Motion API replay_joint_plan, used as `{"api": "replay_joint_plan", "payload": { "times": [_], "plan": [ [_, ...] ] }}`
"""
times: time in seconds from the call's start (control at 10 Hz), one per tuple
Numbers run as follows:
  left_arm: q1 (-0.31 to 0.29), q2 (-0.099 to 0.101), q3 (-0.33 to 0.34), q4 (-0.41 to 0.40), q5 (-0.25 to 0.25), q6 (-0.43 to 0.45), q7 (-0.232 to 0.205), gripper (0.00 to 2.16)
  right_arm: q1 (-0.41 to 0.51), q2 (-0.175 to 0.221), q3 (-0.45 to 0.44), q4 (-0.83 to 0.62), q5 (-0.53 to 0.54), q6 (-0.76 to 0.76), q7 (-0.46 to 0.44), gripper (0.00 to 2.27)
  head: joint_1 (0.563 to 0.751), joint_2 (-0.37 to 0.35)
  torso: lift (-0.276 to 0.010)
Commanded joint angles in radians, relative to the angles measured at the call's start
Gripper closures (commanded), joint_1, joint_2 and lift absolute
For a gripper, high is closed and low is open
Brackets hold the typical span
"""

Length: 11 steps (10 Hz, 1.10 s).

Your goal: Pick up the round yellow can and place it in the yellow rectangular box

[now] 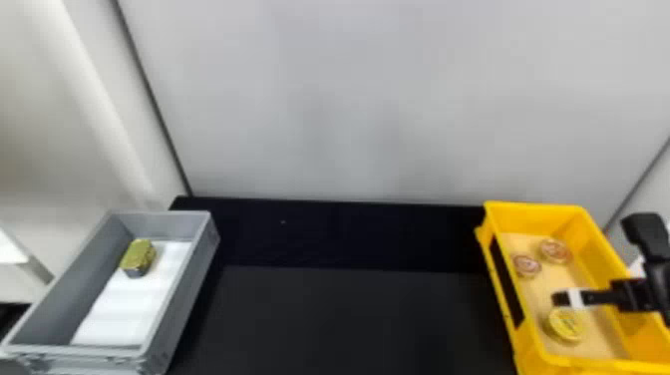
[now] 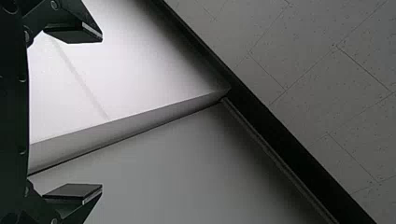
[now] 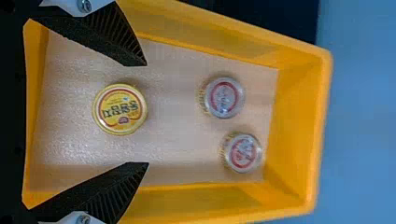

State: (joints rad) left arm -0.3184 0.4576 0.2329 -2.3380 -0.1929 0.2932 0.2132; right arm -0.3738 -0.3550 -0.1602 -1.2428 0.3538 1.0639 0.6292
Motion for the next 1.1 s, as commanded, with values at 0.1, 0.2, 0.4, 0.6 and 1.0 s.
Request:
{"api": "replay_joint_plan", "payload": {
  "times": [0.1,0.2,0.4,0.6,1.0],
  "plan": [
    [0.004,0.001,0.005,-0.003,0.000,0.002,0.000,0.14,-0.008,0.002,-0.001,-0.334,0.027,0.099,-0.014,0.03,0.663,0.054,0.008],
    [0.004,0.003,0.005,-0.003,0.000,0.002,0.000,0.14,-0.027,0.010,0.004,-0.440,0.025,0.110,-0.049,0.04,0.663,0.054,0.008],
    [0.004,0.004,0.005,-0.003,0.000,0.003,0.000,0.14,-0.045,0.022,0.041,-0.630,-0.002,0.070,-0.216,0.05,0.663,0.054,0.008],
    [0.004,0.004,0.005,-0.003,0.000,0.006,0.000,0.14,-0.047,0.019,0.053,-0.771,-0.220,-0.020,-0.519,0.05,0.663,0.054,0.008],
    [0.006,0.004,0.005,-0.001,0.000,0.009,0.002,0.14,-0.117,0.021,0.151,-0.902,-0.292,-0.303,-0.760,0.03,0.663,0.054,0.008]
  ]
}}
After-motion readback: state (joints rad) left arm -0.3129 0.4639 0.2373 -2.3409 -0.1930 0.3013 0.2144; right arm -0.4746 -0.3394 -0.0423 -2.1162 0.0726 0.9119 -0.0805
